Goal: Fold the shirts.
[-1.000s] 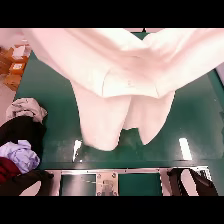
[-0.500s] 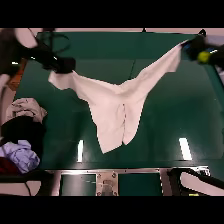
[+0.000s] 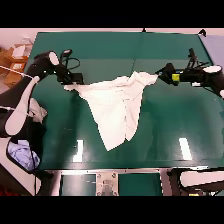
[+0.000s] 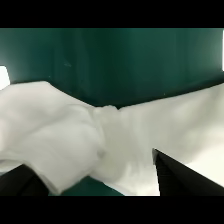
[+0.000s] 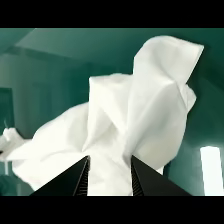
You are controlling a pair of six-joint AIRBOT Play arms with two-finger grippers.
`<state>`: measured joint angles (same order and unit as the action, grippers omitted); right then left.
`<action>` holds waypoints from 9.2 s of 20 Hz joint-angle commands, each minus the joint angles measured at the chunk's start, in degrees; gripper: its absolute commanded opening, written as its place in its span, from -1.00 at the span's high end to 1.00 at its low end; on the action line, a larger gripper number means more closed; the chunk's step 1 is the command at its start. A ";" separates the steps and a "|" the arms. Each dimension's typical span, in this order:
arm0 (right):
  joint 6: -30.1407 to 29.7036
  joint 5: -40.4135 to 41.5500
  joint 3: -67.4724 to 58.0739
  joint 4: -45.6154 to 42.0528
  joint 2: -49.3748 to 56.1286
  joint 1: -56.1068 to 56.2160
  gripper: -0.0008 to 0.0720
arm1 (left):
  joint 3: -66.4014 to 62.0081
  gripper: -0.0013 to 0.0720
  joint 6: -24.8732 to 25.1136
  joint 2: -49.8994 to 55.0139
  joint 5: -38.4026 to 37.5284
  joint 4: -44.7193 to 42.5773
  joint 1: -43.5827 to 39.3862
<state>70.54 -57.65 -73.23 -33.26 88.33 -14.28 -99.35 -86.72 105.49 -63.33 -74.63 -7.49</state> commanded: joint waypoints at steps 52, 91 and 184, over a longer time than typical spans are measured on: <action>14.69 -2.97 19.82 -22.32 -7.89 -5.20 0.94 | 4.15 0.90 19.26 1.95 -9.42 -16.50 -29.00; -2.29 -19.30 27.30 -22.82 -1.05 -29.33 -0.51 | 16.63 -0.81 25.77 -6.60 -20.15 31.28 17.94; 7.58 -28.63 -20.22 -18.40 24.72 -12.44 0.94 | 12.98 0.91 10.21 -2.62 -12.00 21.31 19.56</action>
<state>76.99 -86.35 -95.55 -48.14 113.14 -27.05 -89.32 -75.18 102.91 -74.22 -50.06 12.36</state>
